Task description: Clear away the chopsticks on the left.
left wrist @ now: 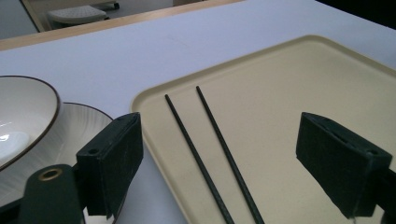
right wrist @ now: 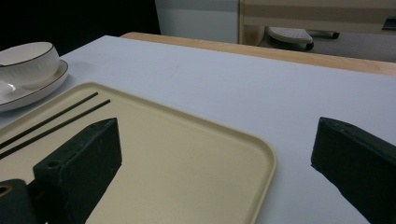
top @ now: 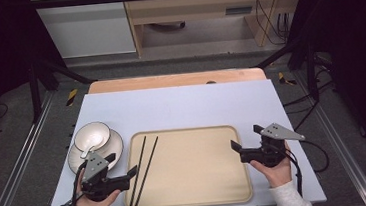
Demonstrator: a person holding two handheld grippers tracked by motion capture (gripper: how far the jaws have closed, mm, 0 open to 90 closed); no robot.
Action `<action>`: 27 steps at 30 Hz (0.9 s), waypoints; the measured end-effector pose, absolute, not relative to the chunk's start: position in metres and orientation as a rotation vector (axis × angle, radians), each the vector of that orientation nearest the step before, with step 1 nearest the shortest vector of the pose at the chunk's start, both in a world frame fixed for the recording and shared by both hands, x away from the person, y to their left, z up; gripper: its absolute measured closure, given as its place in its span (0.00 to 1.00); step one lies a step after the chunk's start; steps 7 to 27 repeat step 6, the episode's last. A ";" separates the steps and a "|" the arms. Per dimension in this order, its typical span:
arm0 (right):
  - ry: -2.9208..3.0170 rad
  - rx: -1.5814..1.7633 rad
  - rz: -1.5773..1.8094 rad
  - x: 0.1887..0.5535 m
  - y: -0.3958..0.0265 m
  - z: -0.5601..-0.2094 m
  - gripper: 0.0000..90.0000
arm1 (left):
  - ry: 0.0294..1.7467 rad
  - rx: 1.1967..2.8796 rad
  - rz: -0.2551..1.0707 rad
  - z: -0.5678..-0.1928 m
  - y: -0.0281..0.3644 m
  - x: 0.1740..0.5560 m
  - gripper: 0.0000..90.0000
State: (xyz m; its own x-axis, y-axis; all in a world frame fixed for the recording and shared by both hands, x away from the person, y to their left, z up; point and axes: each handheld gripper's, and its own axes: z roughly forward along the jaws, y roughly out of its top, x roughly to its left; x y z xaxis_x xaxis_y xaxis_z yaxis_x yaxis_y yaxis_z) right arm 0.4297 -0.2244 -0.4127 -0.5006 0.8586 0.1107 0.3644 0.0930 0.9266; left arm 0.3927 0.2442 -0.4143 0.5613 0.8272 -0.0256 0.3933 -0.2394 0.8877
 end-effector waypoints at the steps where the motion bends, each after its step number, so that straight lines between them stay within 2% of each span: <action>1: 1.910 1.196 1.399 0.430 -0.225 -0.413 0.02 | 0.993 1.849 0.577 -0.415 0.246 0.392 0.17; 27: 1.910 1.187 1.397 0.430 -0.225 -0.413 0.02 | 0.999 1.855 0.589 -0.422 0.251 0.394 0.16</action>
